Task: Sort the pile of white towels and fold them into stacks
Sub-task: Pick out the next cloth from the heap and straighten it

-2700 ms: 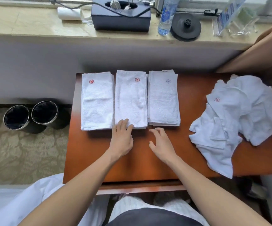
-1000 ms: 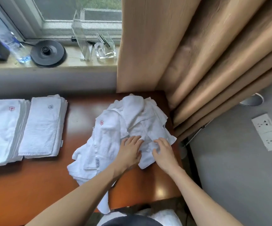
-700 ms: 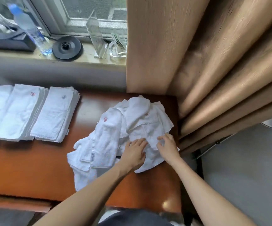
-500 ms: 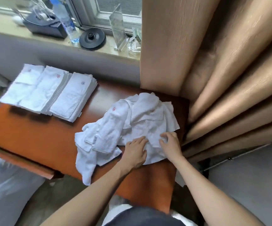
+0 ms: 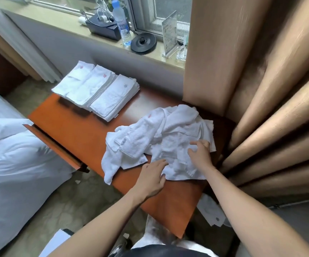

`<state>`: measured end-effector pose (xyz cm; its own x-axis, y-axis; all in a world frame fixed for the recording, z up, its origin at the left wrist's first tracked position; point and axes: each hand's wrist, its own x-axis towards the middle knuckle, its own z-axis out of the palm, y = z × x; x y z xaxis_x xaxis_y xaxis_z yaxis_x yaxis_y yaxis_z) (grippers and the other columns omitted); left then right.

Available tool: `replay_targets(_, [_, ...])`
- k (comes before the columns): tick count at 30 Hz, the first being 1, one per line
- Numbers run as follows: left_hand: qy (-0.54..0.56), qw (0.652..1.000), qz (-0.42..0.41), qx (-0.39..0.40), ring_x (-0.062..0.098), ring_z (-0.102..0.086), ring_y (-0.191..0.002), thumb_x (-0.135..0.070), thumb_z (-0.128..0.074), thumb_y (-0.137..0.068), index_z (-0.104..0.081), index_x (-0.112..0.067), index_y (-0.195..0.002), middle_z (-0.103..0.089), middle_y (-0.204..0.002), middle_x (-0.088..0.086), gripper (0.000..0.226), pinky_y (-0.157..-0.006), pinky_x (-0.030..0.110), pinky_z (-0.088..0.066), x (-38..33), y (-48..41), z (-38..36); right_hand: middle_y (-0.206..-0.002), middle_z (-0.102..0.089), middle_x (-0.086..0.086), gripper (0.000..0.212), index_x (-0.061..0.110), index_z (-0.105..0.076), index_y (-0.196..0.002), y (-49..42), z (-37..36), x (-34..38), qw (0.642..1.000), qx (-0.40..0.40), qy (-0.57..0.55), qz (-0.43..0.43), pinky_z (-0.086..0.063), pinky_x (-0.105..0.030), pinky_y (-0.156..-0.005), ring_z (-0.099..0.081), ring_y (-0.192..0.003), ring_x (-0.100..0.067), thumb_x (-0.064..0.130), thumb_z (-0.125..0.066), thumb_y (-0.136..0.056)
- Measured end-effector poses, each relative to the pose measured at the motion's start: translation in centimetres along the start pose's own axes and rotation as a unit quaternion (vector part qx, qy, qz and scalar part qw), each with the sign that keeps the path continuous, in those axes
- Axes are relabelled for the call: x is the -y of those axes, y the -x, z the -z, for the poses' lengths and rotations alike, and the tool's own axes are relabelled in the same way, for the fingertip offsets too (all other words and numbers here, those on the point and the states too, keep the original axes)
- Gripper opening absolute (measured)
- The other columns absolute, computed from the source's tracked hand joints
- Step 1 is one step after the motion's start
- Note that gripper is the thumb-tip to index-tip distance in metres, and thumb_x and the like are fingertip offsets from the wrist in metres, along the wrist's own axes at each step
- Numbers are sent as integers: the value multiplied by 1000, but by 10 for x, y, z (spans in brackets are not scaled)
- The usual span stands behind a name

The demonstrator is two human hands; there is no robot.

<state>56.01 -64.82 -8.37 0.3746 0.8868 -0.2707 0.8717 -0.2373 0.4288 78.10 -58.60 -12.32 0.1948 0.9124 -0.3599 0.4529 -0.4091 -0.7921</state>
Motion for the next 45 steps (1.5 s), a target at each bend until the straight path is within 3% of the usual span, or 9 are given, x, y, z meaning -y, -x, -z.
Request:
replay_targets(5, [-4, 1000, 1, -14, 15, -30, -150, -22, -50, -102, -44, -21, -152, -36, -163, -4, 50, -116, 36, -23, 2, -13, 6, -155, -32, -5, 37, 15, -61, -134, -11, 4, 8, 998, 5, 60, 18, -16, -25, -117, -21, -147, -27, 11, -58, -97])
replay_targets(9, [15, 1000, -2, -2, 15, -30, -150, -22, -49, -102, -45, -22, -151, -36, -163, -5, 49, -117, 36, -21, 2, -19, -1, -145, -54, -7, 42, 13, -56, -143, -22, 9, 12, 999, 39, 8, -20, -38, -33, -115, -47, -136, -25, 12, -54, -101])
replay_targets(18, [8, 999, -29, 9, 14, -32, -149, -21, -49, -101, -47, -22, -149, -39, -162, -6, 48, -114, 35, -22, 33, -38, 12, -130, -56, 1, 47, 22, -55, -145, -47, -11, 35, 967, -67, -212, -121, -51, -28, -95, -61, -116, -20, 15, -59, -98])
replay_targets(21, [5, 999, -38, 19, 14, -32, -149, -22, -49, -101, -46, -22, -150, -39, -162, -6, 48, -115, 35, -22, 37, -41, 12, -128, -62, 0, 39, 15, -63, -138, -52, -11, 38, 965, -82, -218, -120, -53, -29, -100, -61, -114, -16, 13, -59, -100])
replay_targets(26, [19, 998, -35, 50, 16, -33, -149, -24, -49, -102, -43, -21, -153, -37, -162, -4, 51, -116, 36, -24, 47, -38, 5, -107, -68, 18, 20, 15, -76, -117, -24, -4, 44, 981, -97, -163, -50, -46, -9, -91, -63, -109, -6, 13, -64, -101])
replay_targets(29, [86, 994, -61, 12, 22, -44, -142, -19, -56, -98, -46, -13, -150, -45, -155, 3, 54, -112, 39, -34, 33, -46, 10, -105, -71, 19, 14, 26, -76, -103, 10, 0, 46, 981, -76, -175, -34, -46, -3, -81, -66, -104, 0, 16, -68, -99])
replay_targets(33, [140, 986, -76, -37, 29, -51, -131, -16, -61, -91, -39, -4, -152, -49, -148, 12, 65, -105, 45, -44, 11, -65, 24, -109, -74, 15, 20, 33, -75, -104, 44, 4, 59, 976, -36, -213, -36, -53, -19, -88, -67, -100, -5, 15, -67, -99])
replay_targets(40, [116, 988, -31, -100, 31, -39, -133, -18, -64, -89, -41, -24, -153, -32, -149, 11, 68, -109, 49, -37, -24, -61, 19, -96, -73, 1, 24, 24, -76, -111, 94, 24, 68, 945, 41, -320, -58, -55, -23, -84, -66, -83, -10, 7, -65, -99])
replay_targets(45, [118, 970, -44, -209, 22, -53, -119, -11, -44, -74, -65, -25, -123, -60, -130, -2, 54, -103, 44, -35, -39, -42, 27, -98, -73, -10, 21, 12, -79, -112, 127, 51, 62, 893, 108, -434, -48, -57, -27, -83, -65, -82, -16, 10, -70, -93])
